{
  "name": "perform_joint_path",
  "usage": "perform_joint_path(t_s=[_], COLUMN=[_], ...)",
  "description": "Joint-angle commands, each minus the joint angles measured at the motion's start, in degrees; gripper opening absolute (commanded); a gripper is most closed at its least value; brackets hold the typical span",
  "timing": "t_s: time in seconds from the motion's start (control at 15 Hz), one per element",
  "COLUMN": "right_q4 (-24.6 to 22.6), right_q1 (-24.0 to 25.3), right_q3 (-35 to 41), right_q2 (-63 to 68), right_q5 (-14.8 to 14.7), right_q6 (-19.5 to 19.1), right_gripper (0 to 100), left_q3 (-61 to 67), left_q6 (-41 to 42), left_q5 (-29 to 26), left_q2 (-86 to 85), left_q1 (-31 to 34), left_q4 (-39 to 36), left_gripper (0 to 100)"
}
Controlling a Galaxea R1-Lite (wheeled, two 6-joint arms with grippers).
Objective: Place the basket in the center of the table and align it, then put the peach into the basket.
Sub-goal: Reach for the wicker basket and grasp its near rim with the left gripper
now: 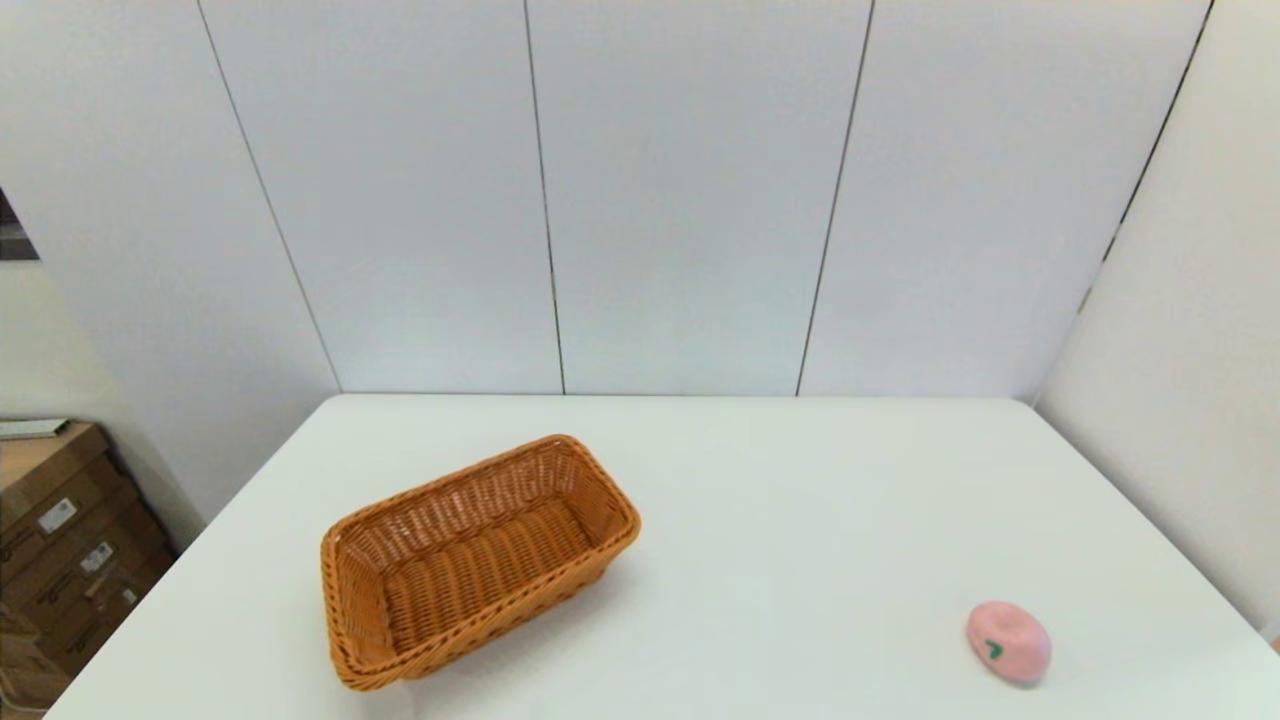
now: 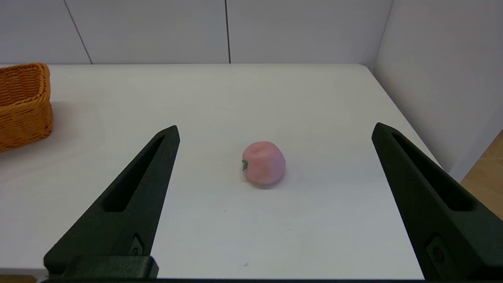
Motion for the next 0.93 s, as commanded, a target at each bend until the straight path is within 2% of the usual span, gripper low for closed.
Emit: perform_joint_path(t_s=[0.07, 0.4, 0.53, 0.73, 0.93], right_q4=[0.00, 0.00, 0.00, 0.00, 0.00], right_q1=[0.02, 0.02, 0.02, 0.02, 0.02], right_q3=[0.00, 0.00, 0.00, 0.00, 0.00], right_q2=[0.07, 0.07, 0.07, 0.07, 0.07], right_q5=[0.00, 0.00, 0.00, 0.00, 0.09], right_q6=[0.08, 0.08, 0.08, 0.08, -0.27], right_gripper=[100, 100, 100, 100, 100], left_q3=[0.00, 0.00, -7.47, -23.03, -27.16], left_q6=[-0.05, 0.04, -2.95, -17.97, -22.19], left_q5=[0.00, 0.09, -0.79, -2.72, -1.66], left_q2=[-0.04, -0.04, 0.66, 24.31, 49.88], left_q1=[0.00, 0.00, -0.09, 0.00, 0.26], left_q4=[0.00, 0.00, 0.97, 9.23, 9.76], left_gripper=[100, 100, 100, 100, 100])
